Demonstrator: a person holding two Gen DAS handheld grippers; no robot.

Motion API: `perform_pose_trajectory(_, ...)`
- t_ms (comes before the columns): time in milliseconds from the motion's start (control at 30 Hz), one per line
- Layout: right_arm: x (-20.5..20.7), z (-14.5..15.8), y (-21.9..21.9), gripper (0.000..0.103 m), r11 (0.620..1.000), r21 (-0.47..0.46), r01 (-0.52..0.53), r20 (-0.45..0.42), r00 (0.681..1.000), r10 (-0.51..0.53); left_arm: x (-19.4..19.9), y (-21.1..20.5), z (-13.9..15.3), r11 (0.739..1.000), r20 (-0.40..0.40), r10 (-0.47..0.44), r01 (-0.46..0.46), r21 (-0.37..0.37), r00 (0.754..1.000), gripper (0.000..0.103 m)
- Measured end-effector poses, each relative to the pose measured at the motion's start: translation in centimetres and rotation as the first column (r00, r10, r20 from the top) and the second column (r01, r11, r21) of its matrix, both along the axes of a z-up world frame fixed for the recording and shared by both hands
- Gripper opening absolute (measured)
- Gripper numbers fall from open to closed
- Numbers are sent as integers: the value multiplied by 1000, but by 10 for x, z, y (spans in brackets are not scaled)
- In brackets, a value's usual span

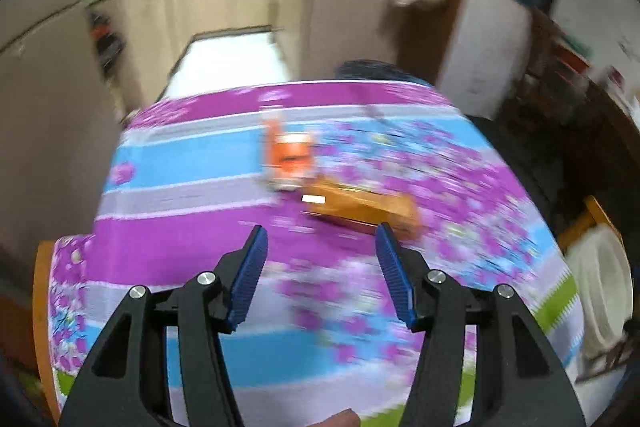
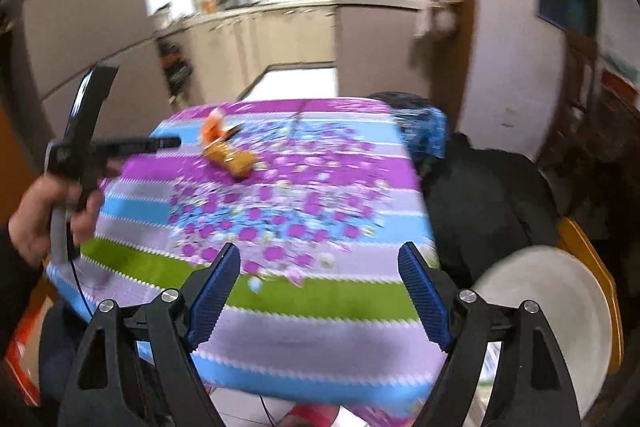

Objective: Collect trash
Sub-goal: 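Swing both tools back over the table toward the remaining trash, then grasp the orange-white paper packet with the left gripper while the right gripper grasps the gold foil bag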

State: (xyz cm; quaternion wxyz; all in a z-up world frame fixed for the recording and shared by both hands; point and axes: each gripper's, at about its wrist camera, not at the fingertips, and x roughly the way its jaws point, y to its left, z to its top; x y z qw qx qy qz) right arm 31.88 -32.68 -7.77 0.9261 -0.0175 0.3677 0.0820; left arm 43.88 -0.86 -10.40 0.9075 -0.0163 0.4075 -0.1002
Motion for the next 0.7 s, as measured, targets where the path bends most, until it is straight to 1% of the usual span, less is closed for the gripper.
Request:
perform_pose_trajectory(67,20,-3,21,81,998,-29,-60,-15,998,60,18,26,-3,999,-20,45,-45,-15,999,54)
perform_pose_trajectory(133,41,-6,36,81,991,-51,-125,-29,992,123,35,43,-6,997,-43,65,-66,-31,997,54)
perform_pose_trajectory(200,66,-10,58,81,978,-72,-195,-46,980,192,46,51,-10,997,-54,72,-74,-35,996,54)
perform_pose_trajectory(233,78,-12,66,81,972,-69,-226,-58,973,222,51,54,-12,997,-60,68,-71,-42,996,56)
perform_pose_trajectory(267,90,-13,74,81,966,-66,-249,-68,967,245,59,56,-16,996,-72,62,-66,-55,996,60)
perform_pose_trajectory(433,147,-17,110,81,929,-88,-360,-109,930,350,85,57,-32,995,-103,32,-42,-95,994,65)
perform_pose_trajectory(500,168,-22,124,81,909,-97,-404,-141,910,390,97,53,-36,994,-109,20,-32,-108,994,71)
perform_pose_trajectory(567,184,-28,135,81,895,-117,-430,-167,897,409,106,48,-39,994,-113,10,-22,-110,994,71)
perform_pose_trajectory(700,210,-38,155,81,870,-135,-474,-212,872,442,123,35,-43,994,-118,-7,-6,-111,993,75)
